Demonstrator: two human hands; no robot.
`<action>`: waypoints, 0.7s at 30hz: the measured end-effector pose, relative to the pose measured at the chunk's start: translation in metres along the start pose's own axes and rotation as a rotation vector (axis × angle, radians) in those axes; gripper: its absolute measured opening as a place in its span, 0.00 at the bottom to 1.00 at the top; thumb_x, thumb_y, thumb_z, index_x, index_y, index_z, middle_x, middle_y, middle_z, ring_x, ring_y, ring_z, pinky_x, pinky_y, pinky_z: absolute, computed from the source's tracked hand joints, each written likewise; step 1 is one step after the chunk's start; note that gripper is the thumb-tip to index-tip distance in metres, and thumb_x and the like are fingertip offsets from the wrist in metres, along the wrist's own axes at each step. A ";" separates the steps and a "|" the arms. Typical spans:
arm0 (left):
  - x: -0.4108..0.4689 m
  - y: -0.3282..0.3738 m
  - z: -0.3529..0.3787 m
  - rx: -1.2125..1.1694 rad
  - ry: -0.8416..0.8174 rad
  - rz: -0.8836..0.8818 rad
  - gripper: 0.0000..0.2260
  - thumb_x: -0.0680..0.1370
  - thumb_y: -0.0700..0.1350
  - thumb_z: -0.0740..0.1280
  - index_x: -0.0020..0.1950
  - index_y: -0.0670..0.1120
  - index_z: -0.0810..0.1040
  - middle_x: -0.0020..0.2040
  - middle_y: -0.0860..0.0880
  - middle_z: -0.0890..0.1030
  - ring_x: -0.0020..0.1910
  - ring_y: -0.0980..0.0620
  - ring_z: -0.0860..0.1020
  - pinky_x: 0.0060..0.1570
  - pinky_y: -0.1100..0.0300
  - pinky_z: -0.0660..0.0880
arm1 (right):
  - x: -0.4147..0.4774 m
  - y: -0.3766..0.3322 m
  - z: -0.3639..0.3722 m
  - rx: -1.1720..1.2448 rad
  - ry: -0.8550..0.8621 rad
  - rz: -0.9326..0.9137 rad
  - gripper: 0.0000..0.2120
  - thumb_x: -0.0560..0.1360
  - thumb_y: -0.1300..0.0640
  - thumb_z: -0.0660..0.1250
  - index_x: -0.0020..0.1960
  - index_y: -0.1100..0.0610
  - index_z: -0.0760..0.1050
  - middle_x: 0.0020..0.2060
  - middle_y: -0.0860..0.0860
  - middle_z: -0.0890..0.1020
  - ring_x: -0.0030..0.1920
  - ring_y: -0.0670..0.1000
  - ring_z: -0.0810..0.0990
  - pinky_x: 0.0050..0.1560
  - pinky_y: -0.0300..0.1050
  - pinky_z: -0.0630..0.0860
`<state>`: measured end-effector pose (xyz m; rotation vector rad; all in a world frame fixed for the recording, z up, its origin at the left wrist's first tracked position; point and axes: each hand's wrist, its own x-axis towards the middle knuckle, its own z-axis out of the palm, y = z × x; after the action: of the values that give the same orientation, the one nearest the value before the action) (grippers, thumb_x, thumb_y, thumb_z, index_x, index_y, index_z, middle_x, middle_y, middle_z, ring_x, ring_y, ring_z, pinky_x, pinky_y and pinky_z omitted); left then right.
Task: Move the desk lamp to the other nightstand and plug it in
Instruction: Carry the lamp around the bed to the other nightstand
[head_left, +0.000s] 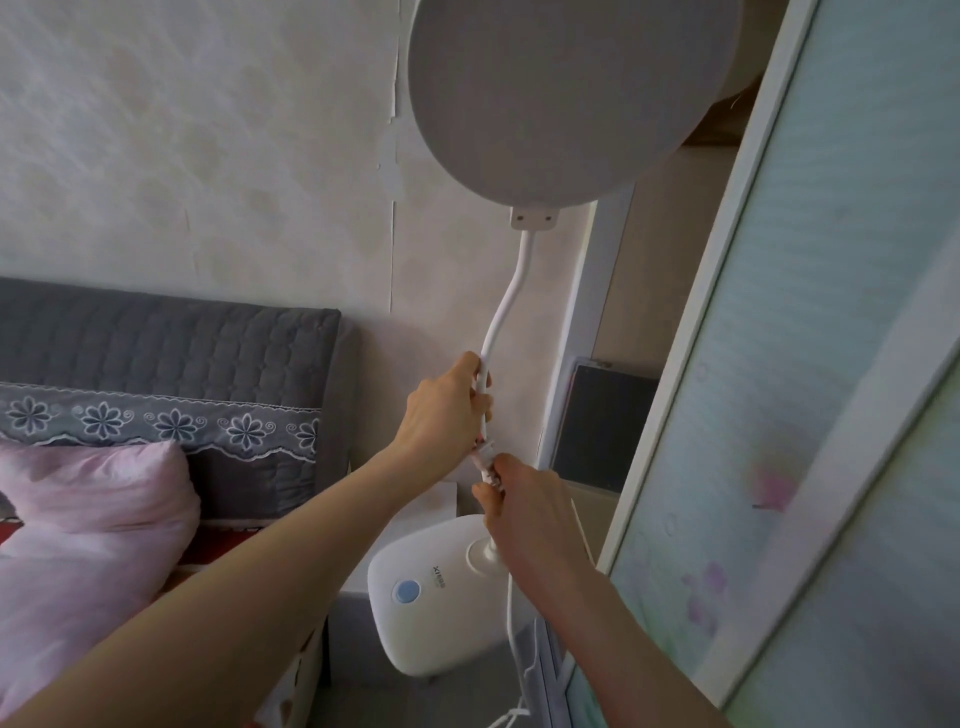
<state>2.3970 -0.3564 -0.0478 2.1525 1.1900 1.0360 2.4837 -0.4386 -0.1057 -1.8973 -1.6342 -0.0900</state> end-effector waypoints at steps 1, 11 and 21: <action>0.007 -0.005 0.001 -0.007 -0.006 -0.002 0.02 0.81 0.42 0.61 0.51 0.49 0.69 0.46 0.47 0.83 0.34 0.56 0.77 0.27 0.71 0.66 | 0.006 0.001 0.005 -0.012 -0.004 -0.003 0.09 0.78 0.52 0.63 0.54 0.55 0.75 0.45 0.53 0.84 0.44 0.54 0.82 0.48 0.48 0.79; 0.091 -0.055 0.028 0.021 0.001 -0.027 0.03 0.81 0.41 0.61 0.49 0.50 0.69 0.45 0.46 0.83 0.35 0.52 0.79 0.27 0.69 0.69 | 0.086 0.029 0.054 -0.043 -0.020 -0.032 0.09 0.78 0.50 0.63 0.53 0.54 0.75 0.42 0.50 0.84 0.36 0.48 0.75 0.37 0.39 0.68; 0.180 -0.075 0.076 0.047 0.048 -0.090 0.03 0.81 0.42 0.61 0.51 0.50 0.69 0.44 0.47 0.81 0.39 0.48 0.82 0.33 0.63 0.78 | 0.181 0.094 0.096 0.057 -0.045 -0.072 0.07 0.77 0.51 0.64 0.51 0.54 0.75 0.41 0.50 0.83 0.36 0.48 0.74 0.42 0.42 0.75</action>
<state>2.4808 -0.1662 -0.0759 2.0991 1.3333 1.0354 2.5783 -0.2377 -0.1418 -1.8104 -1.7173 -0.0299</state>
